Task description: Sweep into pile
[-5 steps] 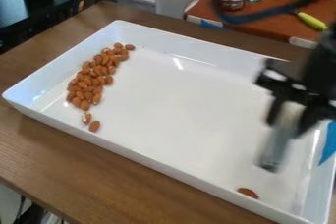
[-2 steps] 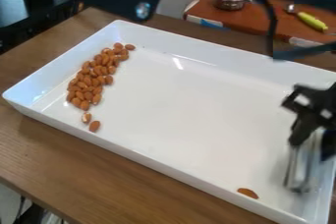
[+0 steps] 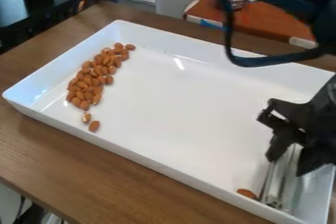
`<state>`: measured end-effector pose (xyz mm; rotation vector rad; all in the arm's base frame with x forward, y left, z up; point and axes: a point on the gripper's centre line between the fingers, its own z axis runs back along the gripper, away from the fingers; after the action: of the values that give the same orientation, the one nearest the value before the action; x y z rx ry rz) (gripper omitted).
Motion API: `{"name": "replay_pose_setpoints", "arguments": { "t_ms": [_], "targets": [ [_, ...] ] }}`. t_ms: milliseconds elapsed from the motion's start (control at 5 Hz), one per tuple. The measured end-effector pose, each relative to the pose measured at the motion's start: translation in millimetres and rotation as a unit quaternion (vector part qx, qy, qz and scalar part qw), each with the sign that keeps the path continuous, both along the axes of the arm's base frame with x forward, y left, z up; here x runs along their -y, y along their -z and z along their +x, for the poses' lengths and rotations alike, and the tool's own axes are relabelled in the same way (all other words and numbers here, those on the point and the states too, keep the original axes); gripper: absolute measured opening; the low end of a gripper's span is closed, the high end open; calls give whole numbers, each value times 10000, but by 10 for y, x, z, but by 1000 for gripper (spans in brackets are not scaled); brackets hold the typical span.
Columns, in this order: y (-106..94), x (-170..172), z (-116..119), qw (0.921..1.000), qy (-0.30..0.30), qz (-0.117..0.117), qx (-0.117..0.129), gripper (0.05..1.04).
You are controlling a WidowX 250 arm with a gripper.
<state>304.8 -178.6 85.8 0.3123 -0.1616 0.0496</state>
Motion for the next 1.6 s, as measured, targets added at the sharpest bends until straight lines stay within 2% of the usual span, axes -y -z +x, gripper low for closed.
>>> {"name": "replay_pose_setpoints", "arguments": {
  "t_ms": [400, 600, 800, 1000, 1400, 1600],
  "targets": [
    [23, -309, -51, 10000, 49, -25, -32, 375],
    [61, -583, 38, 10000, -44, 66, -2, 375],
    [65, -672, 104, 9998, 103, 36, 138, 375],
    [79, -858, 163, 9993, 360, -49, -57, 375],
    [78, -1438, 154, 9984, 419, -126, -350, 375],
    [83, -1558, 160, 9980, 471, -34, -420, 375]
  ]
}}
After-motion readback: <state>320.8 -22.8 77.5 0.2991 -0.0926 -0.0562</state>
